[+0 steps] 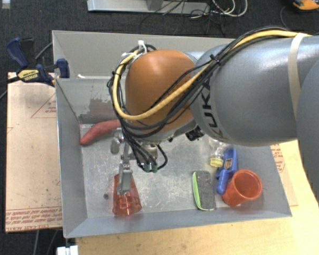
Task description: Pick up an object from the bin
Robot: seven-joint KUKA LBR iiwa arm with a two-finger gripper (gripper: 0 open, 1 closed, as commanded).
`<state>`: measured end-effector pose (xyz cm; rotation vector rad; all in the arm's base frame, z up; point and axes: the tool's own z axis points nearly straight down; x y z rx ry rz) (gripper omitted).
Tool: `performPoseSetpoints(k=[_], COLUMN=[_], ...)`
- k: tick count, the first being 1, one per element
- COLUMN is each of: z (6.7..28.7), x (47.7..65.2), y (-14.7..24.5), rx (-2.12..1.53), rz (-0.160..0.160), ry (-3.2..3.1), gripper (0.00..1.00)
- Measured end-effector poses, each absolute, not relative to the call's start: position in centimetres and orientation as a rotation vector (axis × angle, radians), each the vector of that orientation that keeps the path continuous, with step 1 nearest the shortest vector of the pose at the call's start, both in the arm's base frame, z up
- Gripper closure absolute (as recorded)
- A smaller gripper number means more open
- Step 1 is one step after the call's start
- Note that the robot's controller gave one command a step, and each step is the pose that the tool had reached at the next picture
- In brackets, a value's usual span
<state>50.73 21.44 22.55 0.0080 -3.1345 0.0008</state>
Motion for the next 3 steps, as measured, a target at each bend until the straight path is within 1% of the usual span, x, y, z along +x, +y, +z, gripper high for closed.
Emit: performPoseSetpoints(k=[1,2,3], z=[23.0,13.9,12.6], x=[50.9,50.7,50.6], y=[21.3,20.9,20.7], rx=[0.0,-0.01,-0.004], rz=[-0.002,-0.004,-0.003], ry=[-3.142,-3.141,-3.139], gripper=[0.0,0.0,0.0])
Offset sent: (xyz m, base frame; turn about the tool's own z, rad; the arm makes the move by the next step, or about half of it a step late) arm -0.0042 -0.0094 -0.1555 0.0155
